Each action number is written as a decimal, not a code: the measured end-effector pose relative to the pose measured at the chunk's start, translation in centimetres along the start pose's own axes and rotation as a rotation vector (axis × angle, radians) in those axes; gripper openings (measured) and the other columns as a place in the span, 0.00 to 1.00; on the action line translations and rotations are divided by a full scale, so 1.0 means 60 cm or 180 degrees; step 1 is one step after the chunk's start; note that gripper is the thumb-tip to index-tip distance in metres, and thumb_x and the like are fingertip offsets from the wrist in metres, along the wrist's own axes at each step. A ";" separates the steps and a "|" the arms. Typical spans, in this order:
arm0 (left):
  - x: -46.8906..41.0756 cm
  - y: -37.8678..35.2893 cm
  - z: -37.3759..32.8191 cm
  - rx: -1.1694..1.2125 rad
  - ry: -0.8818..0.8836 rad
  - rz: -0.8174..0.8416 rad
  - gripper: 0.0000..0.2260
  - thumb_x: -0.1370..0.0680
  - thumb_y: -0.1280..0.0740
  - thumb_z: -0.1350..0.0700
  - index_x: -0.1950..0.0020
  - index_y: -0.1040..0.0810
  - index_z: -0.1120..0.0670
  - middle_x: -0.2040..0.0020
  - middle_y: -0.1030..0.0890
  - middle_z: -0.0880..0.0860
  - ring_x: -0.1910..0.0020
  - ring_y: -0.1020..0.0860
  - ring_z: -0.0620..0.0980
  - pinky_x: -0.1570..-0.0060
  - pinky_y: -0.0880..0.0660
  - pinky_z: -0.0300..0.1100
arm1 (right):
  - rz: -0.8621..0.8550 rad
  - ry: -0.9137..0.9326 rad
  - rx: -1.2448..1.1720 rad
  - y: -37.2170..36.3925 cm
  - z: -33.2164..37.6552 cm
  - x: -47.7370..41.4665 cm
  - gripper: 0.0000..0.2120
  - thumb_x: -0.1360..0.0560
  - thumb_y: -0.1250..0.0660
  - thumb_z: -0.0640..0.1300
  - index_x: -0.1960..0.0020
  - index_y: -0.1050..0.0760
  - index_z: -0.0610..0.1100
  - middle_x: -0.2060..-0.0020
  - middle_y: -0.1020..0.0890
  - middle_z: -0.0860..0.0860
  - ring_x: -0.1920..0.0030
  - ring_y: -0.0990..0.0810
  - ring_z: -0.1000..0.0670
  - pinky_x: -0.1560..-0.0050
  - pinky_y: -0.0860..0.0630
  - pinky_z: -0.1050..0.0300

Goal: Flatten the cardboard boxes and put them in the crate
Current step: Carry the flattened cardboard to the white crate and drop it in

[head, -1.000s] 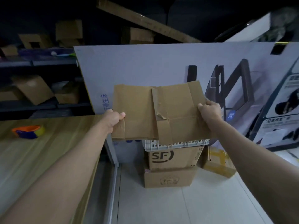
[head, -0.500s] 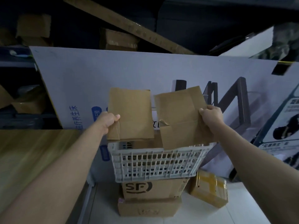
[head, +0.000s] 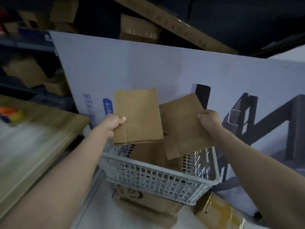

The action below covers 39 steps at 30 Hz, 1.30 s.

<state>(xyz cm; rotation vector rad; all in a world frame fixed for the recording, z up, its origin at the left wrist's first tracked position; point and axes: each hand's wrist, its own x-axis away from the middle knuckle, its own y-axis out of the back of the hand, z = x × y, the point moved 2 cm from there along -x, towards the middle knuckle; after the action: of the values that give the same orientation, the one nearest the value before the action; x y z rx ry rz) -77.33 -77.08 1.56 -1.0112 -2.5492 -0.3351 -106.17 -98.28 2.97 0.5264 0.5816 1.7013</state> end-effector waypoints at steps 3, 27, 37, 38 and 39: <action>0.029 -0.032 0.026 0.0173 0.0146 -0.0142 0.16 0.21 0.37 0.63 0.33 0.31 0.64 0.38 0.24 0.62 0.41 0.25 0.59 0.42 0.28 0.53 | 0.0319 0.0150 -0.0049 -0.019 0.002 -0.035 0.14 0.26 0.37 0.45 0.41 0.23 0.45 0.51 0.19 0.47 0.60 0.26 0.49 0.56 0.29 0.56; -0.032 -0.115 0.136 0.0722 0.1253 -0.0374 0.18 0.21 0.37 0.61 0.31 0.31 0.61 0.33 0.27 0.60 0.35 0.29 0.58 0.33 0.35 0.56 | 0.1679 0.0080 -0.0030 -0.214 0.008 -0.102 0.13 0.18 0.45 0.43 0.37 0.27 0.42 0.57 0.23 0.47 0.64 0.30 0.52 0.65 0.35 0.60; -0.044 -0.172 0.151 0.1032 0.1340 -0.0506 0.21 0.20 0.37 0.58 0.28 0.35 0.57 0.30 0.31 0.56 0.32 0.32 0.57 0.32 0.37 0.55 | 0.2204 0.0507 -0.0302 -0.237 0.036 -0.137 0.20 0.18 0.45 0.49 0.29 0.33 0.42 0.34 0.28 0.48 0.33 0.31 0.46 0.39 0.37 0.59; -0.046 -0.177 0.154 0.1042 0.1318 -0.0590 0.21 0.20 0.37 0.58 0.28 0.36 0.58 0.29 0.31 0.56 0.31 0.33 0.57 0.33 0.37 0.54 | 0.2302 0.0458 -0.0463 -0.237 0.035 -0.138 0.22 0.19 0.45 0.53 0.28 0.34 0.44 0.36 0.29 0.51 0.34 0.31 0.47 0.40 0.37 0.59; -0.047 -0.182 0.155 0.1065 0.1294 -0.0705 0.22 0.20 0.37 0.58 0.28 0.36 0.58 0.29 0.32 0.56 0.31 0.33 0.57 0.33 0.38 0.53 | 0.2521 0.0308 -0.0640 -0.237 0.035 -0.136 0.23 0.20 0.44 0.57 0.29 0.33 0.47 0.40 0.28 0.54 0.37 0.29 0.49 0.41 0.36 0.59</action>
<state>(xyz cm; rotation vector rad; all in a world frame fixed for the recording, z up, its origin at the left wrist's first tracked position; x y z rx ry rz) -85.41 -83.29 -8.92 -0.4811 -2.2441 -0.1448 -92.54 -103.64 -4.71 0.5694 0.2648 2.5139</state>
